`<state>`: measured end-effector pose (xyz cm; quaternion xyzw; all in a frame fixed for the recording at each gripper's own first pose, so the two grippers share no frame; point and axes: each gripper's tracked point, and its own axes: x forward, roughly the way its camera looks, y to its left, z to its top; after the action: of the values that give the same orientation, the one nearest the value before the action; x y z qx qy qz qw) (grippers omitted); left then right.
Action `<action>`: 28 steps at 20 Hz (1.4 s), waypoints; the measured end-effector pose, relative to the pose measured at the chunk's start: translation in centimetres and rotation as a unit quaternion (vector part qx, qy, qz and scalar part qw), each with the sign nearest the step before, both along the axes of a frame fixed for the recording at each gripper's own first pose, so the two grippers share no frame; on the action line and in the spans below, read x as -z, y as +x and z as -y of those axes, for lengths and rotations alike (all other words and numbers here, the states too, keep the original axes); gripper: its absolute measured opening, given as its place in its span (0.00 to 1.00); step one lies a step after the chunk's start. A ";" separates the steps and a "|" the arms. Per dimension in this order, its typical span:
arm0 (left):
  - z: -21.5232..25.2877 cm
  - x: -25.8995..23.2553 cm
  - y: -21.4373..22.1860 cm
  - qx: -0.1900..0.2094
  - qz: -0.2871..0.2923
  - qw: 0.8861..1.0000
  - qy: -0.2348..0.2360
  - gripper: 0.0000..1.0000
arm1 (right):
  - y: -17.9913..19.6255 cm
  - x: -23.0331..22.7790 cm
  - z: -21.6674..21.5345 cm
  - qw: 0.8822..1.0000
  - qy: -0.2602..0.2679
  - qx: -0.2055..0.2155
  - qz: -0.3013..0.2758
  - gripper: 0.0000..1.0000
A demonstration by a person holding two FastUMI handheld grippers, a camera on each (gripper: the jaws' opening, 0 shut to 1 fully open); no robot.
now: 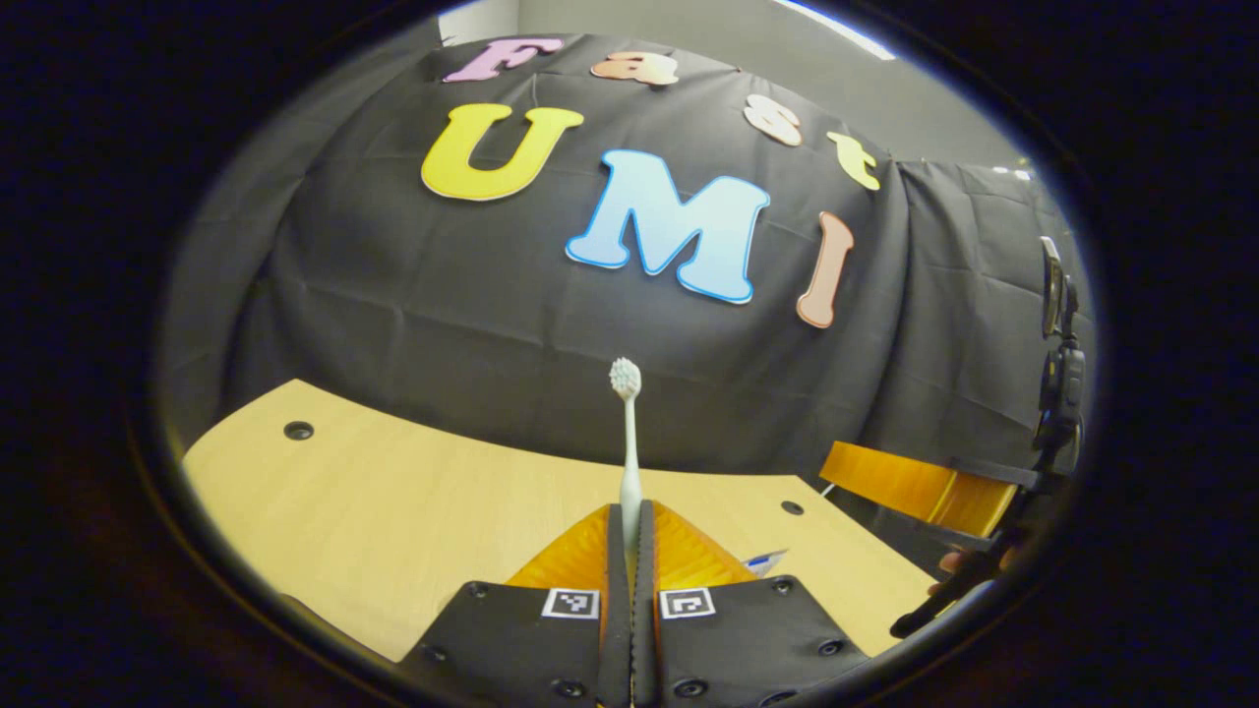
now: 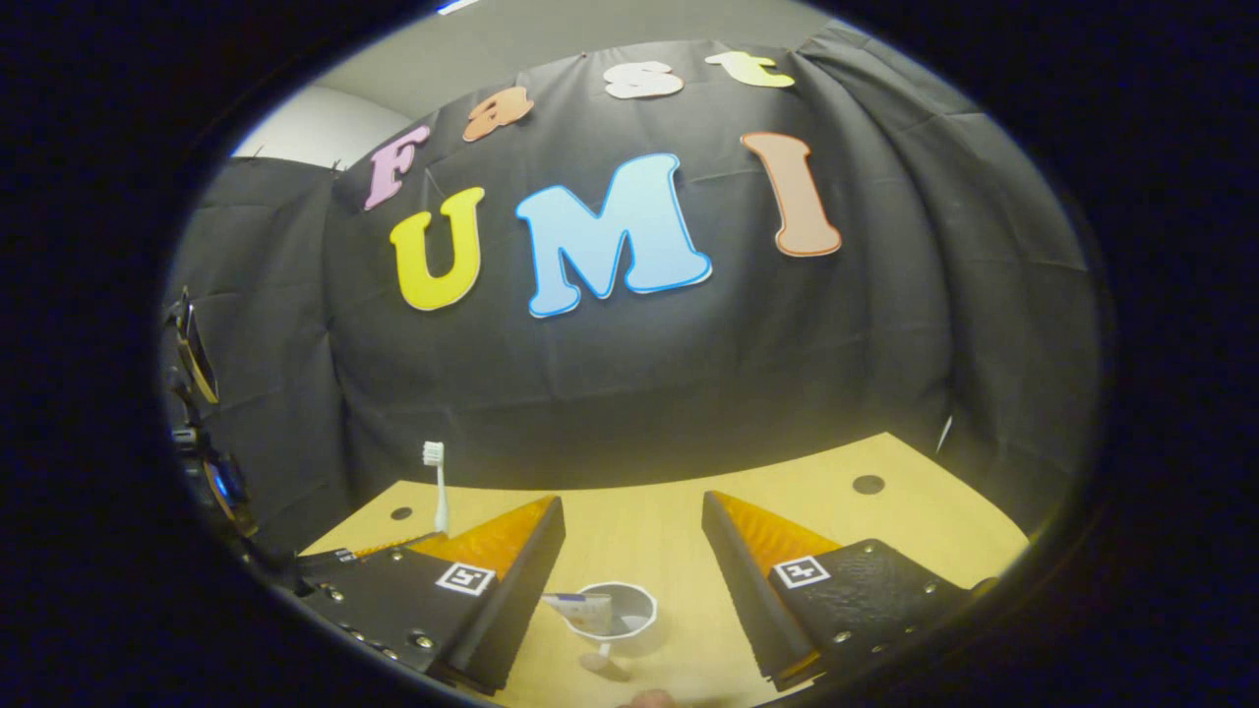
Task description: Put the toothbrush and toothpaste on the desktop into the cup, then pick up the cup and place it on the coaster on the desktop.
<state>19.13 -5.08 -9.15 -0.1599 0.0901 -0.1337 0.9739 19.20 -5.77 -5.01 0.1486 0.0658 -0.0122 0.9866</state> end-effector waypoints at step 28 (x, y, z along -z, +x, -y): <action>7.1 5.0 4.4 0.074 0.013 0.997 -0.006 0.11 | -7.0 2.4 4.2 0.998 0.039 0.035 -0.035 0.88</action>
<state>23.56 -12.21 -14.14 -0.1566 0.0882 -0.2082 0.9614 12.24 -10.00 -7.46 0.1891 0.0954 -0.0495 0.9761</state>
